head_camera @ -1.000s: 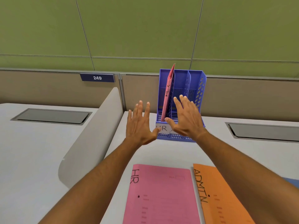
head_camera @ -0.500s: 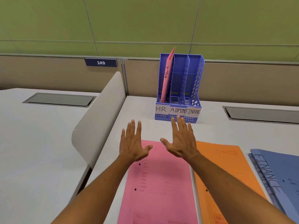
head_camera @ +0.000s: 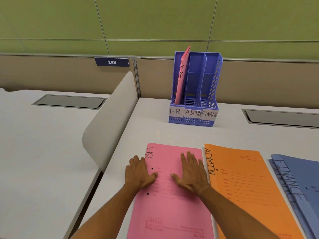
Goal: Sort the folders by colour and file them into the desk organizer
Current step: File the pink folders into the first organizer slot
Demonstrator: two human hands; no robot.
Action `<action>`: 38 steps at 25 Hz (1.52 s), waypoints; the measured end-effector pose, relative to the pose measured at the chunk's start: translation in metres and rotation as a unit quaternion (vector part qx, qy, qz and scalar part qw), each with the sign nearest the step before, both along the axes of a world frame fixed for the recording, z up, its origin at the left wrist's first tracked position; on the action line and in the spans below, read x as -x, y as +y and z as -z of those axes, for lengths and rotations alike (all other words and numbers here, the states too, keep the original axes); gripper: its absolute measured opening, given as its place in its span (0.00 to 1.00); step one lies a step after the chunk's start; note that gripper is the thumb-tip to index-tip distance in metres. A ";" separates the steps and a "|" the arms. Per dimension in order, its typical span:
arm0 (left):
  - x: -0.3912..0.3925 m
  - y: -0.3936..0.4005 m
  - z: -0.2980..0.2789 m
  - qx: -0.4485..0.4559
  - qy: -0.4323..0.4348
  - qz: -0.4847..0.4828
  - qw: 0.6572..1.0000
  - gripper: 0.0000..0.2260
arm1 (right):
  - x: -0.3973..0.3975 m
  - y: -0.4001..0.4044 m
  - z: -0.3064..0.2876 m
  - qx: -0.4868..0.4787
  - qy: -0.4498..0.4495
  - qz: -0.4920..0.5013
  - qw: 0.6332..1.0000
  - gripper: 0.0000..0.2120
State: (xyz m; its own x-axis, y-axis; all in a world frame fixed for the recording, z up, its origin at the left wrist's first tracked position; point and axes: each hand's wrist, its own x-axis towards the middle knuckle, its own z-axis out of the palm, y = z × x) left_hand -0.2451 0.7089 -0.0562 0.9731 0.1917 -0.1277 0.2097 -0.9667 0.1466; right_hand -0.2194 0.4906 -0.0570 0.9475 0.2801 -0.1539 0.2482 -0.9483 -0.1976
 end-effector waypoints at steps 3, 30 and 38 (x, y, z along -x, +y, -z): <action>-0.004 -0.001 0.002 0.061 0.029 -0.027 0.997 0.29 | 0.004 0.003 0.007 0.000 0.041 -0.001 0.999 0.48; -0.075 0.029 -0.116 0.467 -0.107 -0.080 0.874 0.03 | -0.084 0.002 -0.091 -0.067 -0.169 0.025 0.983 0.41; -0.093 0.022 -0.168 0.489 -0.212 -0.023 0.846 0.03 | -0.138 -0.005 -0.194 -0.151 -0.297 0.049 0.942 0.33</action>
